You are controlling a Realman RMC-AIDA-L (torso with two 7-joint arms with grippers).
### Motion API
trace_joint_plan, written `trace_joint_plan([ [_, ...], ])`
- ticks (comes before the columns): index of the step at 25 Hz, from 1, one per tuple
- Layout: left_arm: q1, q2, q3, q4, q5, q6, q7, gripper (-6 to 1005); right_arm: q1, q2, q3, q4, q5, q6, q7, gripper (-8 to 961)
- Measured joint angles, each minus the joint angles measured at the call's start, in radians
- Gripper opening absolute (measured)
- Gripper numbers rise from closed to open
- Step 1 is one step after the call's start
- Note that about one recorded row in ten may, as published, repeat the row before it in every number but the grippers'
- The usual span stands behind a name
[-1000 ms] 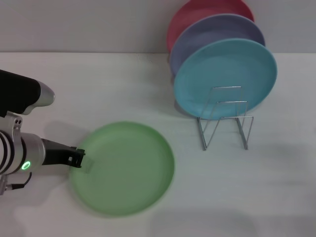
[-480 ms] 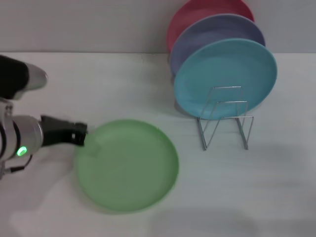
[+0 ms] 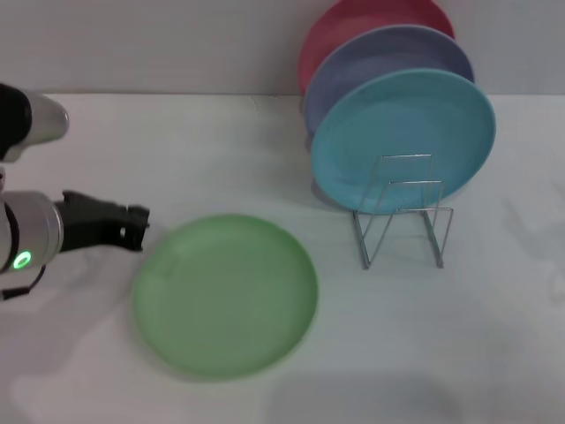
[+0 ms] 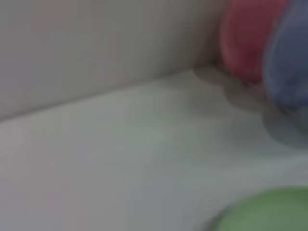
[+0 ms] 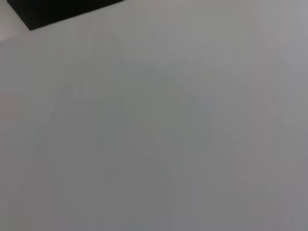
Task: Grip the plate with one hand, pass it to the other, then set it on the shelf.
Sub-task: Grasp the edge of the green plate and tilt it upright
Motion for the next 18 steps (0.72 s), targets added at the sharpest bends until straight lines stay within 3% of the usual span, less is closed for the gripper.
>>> trace_joint_plan([
  [4,-0.018,0.0,-0.019,0.012,0.026,-0.109,-0.001,62,0.003,0.002,0.005,-0.045,0.0,-0.002,-0.007,810],
  [7,-0.018,-0.004,-0.021,0.01,0.059,-0.11,-0.006,110,-0.004,0.001,0.008,-0.065,0.004,-0.002,-0.007,810],
  [18,-0.125,-0.005,-0.015,-0.174,0.062,-0.108,-0.039,337,-0.022,0.002,0.006,-0.092,0.016,-0.003,-0.007,810],
])
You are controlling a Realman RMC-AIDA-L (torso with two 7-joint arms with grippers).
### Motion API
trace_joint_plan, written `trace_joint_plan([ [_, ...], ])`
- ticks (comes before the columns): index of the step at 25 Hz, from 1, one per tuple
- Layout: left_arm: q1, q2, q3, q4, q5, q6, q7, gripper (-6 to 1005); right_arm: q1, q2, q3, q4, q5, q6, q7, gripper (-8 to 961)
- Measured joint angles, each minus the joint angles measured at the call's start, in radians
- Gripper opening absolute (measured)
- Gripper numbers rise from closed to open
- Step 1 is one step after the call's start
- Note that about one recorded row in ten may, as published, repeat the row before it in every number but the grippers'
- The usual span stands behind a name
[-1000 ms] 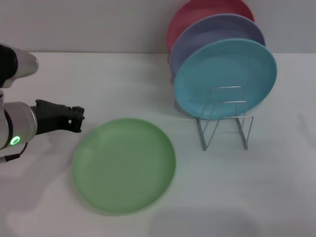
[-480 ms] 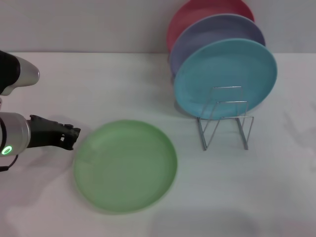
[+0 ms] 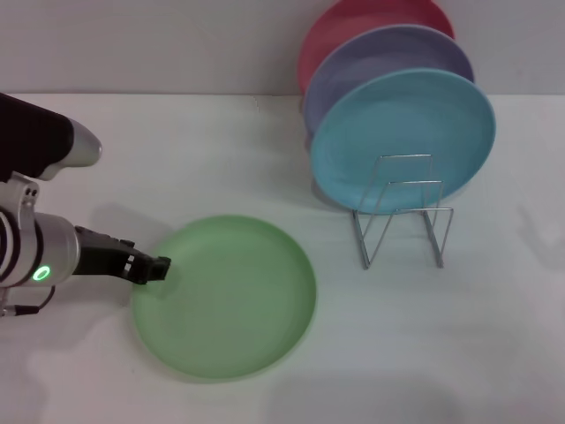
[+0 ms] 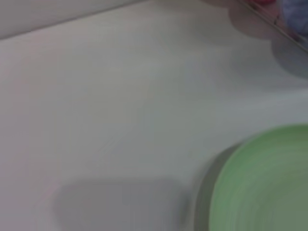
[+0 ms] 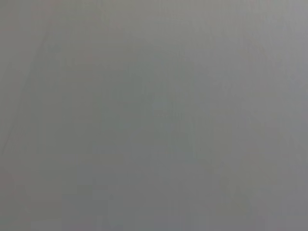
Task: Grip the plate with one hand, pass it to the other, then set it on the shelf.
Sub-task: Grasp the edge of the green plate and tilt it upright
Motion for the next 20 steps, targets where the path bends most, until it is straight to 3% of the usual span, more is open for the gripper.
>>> trace_joint_plan([
  [12,-0.006,0.0,-0.008,-0.034,0.006,0.018,-0.009,822,0.005,0.001,0.002,-0.019,0.0,0.0,0.0,810],
  [20,-0.032,0.0,0.001,-0.09,0.007,0.019,-0.018,857,0.001,0.0,0.003,-0.019,0.0,0.0,-0.001,810],
])
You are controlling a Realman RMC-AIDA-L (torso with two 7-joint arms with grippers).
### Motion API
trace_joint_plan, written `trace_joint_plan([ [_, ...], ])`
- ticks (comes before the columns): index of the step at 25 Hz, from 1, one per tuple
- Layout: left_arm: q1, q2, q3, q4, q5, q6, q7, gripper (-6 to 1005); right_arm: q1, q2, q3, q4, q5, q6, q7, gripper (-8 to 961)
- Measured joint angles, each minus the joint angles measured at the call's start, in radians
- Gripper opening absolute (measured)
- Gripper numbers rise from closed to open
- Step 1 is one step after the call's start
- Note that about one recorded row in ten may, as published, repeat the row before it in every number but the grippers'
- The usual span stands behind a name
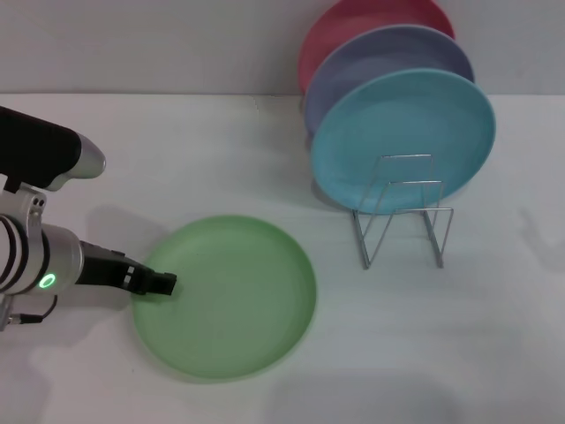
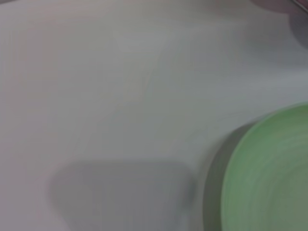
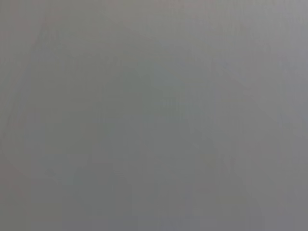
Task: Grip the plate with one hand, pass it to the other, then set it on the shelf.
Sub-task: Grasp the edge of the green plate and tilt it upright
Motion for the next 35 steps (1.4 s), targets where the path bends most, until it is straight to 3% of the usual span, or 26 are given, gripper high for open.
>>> trace_joint_plan([
  [16,-0.007,0.003,-0.001,-0.006,0.002,-0.015,-0.005,744,-0.003,-0.001,0.001,-0.003,0.0,0.0,0.0,810],
  [28,-0.015,0.003,0.0,-0.006,0.004,-0.019,-0.004,310,-0.004,-0.002,0.001,-0.003,0.001,0.0,0.0,809],
  [30,-0.015,0.003,0.001,-0.006,0.004,-0.021,-0.004,125,-0.004,-0.002,0.001,-0.003,0.001,0.0,0.0,809],
  [35,-0.015,0.003,0.001,0.001,0.004,-0.025,-0.002,114,-0.004,-0.002,0.001,-0.003,0.002,0.001,0.0,810],
])
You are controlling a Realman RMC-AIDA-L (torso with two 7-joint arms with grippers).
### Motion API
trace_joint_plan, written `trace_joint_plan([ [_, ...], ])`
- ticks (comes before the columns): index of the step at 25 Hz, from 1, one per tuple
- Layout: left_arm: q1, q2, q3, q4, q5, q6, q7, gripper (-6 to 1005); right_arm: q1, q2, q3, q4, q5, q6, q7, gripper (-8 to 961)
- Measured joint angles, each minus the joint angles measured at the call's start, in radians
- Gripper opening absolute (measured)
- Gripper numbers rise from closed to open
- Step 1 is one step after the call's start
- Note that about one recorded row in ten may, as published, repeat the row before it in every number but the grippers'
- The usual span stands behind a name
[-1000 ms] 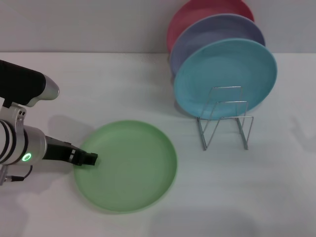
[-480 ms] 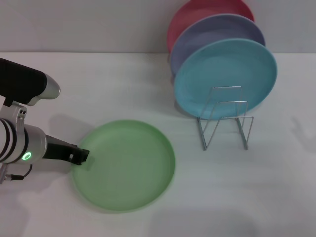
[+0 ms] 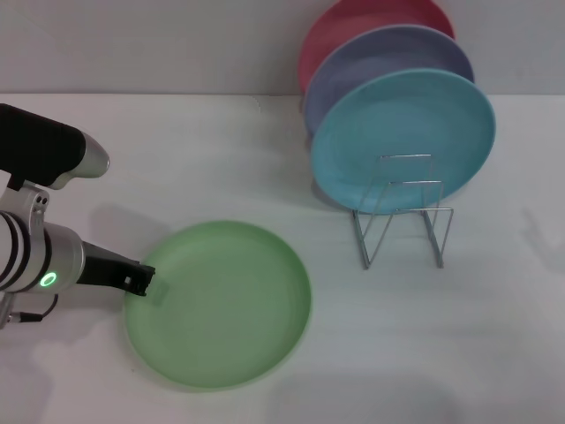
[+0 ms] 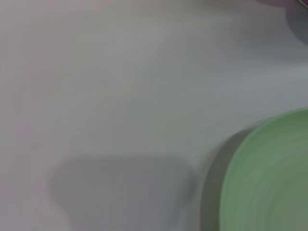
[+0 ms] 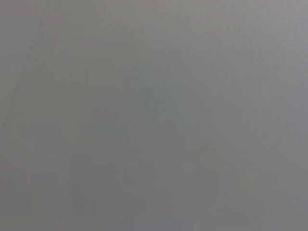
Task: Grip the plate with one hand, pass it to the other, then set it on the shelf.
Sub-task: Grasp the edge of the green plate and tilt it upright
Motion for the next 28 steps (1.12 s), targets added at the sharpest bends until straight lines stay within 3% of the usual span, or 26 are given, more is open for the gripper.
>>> trace_joint_plan([
  [13,0.048,0.0,-0.012,0.131,-0.009,0.138,0.053,61,0.01,0.001,-0.014,0.08,0.0,0.005,0.005,810],
  [17,0.038,0.001,-0.013,0.14,-0.01,0.097,0.053,-2,0.015,0.0,-0.04,0.115,-0.001,0.005,0.007,810],
  [28,0.044,-0.001,-0.004,0.153,0.057,-0.02,0.005,32,0.018,-0.001,-0.031,0.027,-0.002,0.0,0.004,810],
])
